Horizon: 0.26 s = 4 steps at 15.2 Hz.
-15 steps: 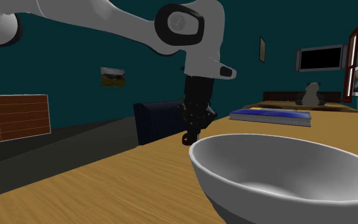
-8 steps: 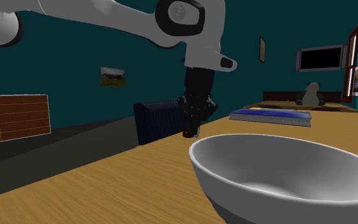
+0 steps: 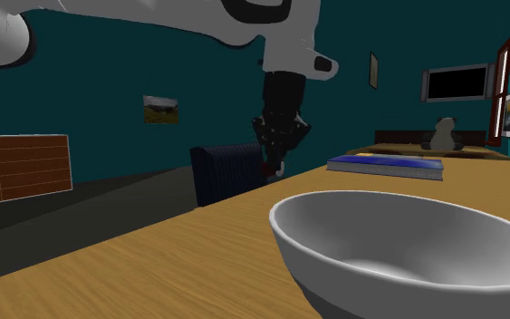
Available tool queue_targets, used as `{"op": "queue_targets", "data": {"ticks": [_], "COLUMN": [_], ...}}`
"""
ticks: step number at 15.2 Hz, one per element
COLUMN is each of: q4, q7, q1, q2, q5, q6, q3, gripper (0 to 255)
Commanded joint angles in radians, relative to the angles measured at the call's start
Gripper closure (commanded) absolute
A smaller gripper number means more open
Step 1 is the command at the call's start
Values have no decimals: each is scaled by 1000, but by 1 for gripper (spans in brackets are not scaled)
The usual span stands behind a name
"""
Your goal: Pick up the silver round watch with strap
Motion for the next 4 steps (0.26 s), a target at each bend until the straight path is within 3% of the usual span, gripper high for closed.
{"op": "queue_targets", "data": {"ticks": [1, 4], "q4": [37, 58], "q7": [1, 2], "q1": [0, 0], "q2": [7, 11], "q5": [0, 0], "q6": [-30, -47], "q3": [0, 0], "gripper": [255, 255]}}
